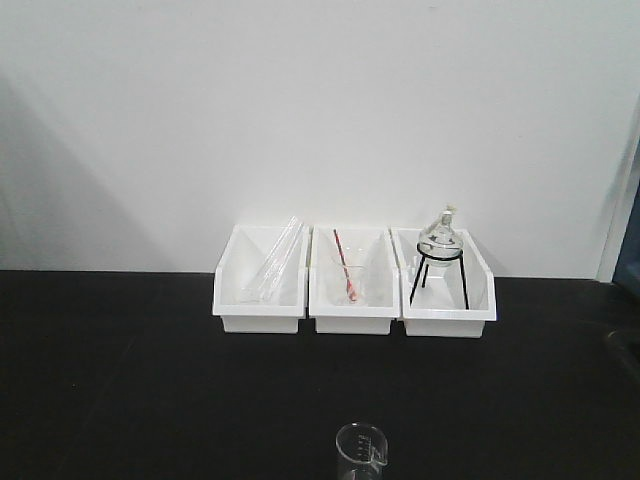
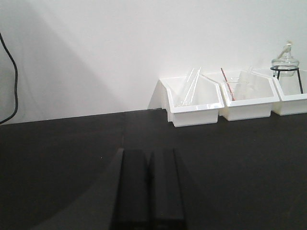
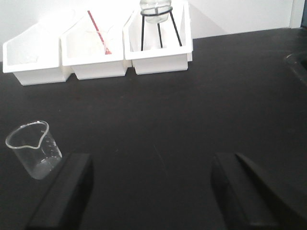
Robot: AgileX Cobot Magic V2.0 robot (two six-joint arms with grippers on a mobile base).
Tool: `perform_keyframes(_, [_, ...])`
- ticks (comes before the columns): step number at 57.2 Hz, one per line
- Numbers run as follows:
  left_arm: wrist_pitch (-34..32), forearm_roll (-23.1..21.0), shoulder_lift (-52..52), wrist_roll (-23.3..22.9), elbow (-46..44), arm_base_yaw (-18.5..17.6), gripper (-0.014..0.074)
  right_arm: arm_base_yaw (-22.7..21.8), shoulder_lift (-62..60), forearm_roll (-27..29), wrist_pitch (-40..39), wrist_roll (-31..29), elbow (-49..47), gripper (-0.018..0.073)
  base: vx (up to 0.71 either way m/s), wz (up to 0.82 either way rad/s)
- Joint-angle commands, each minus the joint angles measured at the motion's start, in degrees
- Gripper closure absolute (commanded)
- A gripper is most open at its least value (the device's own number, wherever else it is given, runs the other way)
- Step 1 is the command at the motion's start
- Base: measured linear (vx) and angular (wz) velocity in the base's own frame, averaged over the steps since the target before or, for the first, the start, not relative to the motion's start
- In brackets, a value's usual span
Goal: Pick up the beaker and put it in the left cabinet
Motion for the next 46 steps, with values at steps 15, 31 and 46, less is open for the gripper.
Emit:
perform_keyframes(15, [-4.8,-0.4,-1.0,-0.2,0.9,-0.1,0.0595,0.0,20.6,-26.3,-25.2,2.5,-5.2,-0.0055,0.00,0.00])
perform_keyframes(31, [-4.8,-0.4,-1.0,-0.2,0.9,-0.1,0.0595,0.8,39.4,-31.4,-32.2,5.1,-14.1,-0.0050,0.00,0.00])
perform_keyframes(46, [-4.8,-0.4,-1.0,-0.2,0.9,-0.1,0.0595,7.9,53.7,-30.8,-32.1,4.4,-23.6,-0.0049,0.00,0.00])
